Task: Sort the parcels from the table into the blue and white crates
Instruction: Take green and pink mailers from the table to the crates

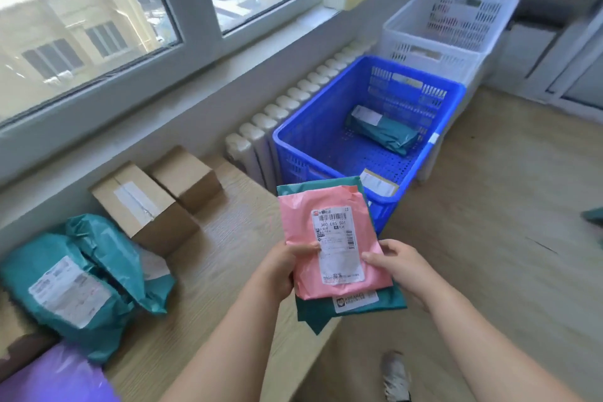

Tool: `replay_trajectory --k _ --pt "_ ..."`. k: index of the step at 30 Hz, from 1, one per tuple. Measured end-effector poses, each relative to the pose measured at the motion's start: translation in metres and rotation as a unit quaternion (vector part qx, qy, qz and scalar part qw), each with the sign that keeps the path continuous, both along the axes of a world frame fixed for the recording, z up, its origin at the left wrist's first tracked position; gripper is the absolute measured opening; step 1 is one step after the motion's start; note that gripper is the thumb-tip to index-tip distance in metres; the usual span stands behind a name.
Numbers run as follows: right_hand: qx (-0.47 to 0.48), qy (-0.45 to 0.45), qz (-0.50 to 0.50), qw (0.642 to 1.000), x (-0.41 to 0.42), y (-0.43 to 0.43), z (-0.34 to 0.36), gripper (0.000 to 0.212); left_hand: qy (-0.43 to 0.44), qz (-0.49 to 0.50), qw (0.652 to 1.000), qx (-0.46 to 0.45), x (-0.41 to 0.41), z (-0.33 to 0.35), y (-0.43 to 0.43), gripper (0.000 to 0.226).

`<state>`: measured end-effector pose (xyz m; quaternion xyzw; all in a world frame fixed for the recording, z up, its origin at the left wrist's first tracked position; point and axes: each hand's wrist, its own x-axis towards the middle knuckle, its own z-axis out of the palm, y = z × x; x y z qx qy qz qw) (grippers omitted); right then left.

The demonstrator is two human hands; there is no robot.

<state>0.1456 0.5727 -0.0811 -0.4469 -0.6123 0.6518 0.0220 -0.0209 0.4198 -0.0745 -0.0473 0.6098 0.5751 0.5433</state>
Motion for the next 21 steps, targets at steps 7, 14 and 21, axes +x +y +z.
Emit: replay_trajectory --k 7,14,21 --pt "0.024 0.034 -0.091 0.995 0.05 0.146 0.013 0.012 0.006 -0.029 0.999 0.026 0.041 0.004 0.173 0.033" --pt "0.02 0.054 -0.113 0.992 0.092 0.285 0.031 0.014 0.021 -0.016 0.999 0.027 0.082 0.013 0.32 0.049" --pt "0.018 0.054 -0.132 0.99 0.094 0.405 0.033 0.019 0.029 -0.031 0.998 0.038 0.08 0.015 0.445 0.057"
